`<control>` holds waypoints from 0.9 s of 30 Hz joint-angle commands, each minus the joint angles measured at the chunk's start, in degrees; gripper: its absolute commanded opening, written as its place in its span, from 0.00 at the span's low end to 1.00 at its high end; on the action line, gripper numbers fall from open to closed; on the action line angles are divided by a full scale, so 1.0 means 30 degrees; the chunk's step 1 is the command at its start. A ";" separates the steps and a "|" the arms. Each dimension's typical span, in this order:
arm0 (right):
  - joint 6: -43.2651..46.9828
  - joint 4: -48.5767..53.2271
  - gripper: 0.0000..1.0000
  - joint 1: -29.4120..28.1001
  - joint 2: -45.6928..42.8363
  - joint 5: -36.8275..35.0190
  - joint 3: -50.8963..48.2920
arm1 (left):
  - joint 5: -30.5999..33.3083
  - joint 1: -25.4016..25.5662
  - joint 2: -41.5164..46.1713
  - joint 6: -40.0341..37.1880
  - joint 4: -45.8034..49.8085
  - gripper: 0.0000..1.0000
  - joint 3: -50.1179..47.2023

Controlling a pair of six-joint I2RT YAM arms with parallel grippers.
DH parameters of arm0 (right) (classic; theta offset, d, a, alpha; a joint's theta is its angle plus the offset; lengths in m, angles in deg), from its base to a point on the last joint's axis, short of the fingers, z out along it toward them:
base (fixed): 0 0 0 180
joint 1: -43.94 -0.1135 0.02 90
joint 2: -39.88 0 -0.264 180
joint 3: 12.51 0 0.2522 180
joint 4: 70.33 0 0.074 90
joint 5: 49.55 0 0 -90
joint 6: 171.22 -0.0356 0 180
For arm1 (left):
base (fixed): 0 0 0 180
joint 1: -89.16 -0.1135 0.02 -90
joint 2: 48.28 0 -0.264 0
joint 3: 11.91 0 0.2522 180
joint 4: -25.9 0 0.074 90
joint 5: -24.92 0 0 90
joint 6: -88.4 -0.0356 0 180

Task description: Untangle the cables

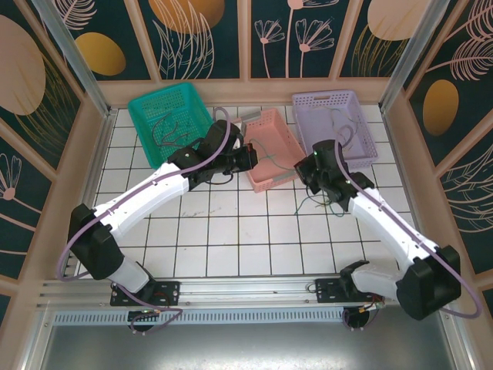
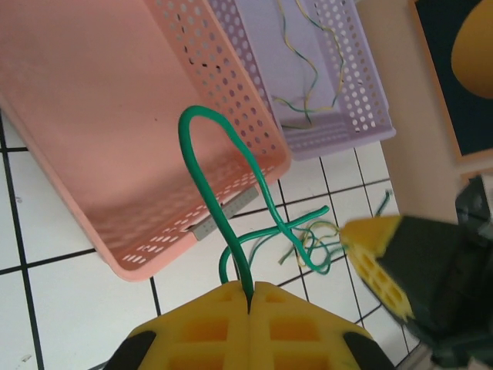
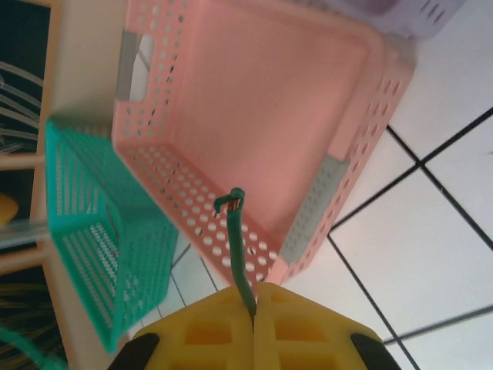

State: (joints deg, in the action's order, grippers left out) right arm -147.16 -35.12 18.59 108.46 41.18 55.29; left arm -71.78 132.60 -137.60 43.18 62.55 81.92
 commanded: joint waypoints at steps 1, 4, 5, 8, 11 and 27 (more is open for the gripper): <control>0.2886 -0.0133 0.00 0.0833 0.0711 -0.1250 0.1996 | -0.1516 -0.0008 0.0358 -0.0838 -0.0642 0.00 -0.0440; 0.4570 -0.0130 0.00 0.1975 0.0887 -0.1136 0.2826 | -0.2537 -0.0010 0.0562 -0.1159 -0.1054 0.00 -0.1014; 0.5281 -0.0229 0.00 0.2435 0.1021 -0.0779 0.3172 | -0.2987 -0.0002 0.0564 -0.1262 -0.1231 0.00 -0.1204; 0.6805 0.0024 0.00 0.3305 0.1684 -0.0111 0.4315 | -0.3981 0.0017 0.0622 -0.1502 -0.1657 0.00 -0.1706; 0.8162 -0.0068 0.00 0.3898 0.2576 0.0985 0.5484 | -0.4899 0.0021 0.0597 -0.1746 -0.2029 0.00 -0.2071; 1.2436 -0.0032 0.00 0.5295 1.1828 0.7778 1.7258 | -0.7794 0.2666 -0.1939 -0.3758 -0.2097 0.00 -0.1734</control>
State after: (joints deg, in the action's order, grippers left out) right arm -112.03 -29.48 32.54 139.89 60.48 99.64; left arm -90.32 138.61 -142.60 32.99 51.01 77.01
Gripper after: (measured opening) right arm 0.051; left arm 0.067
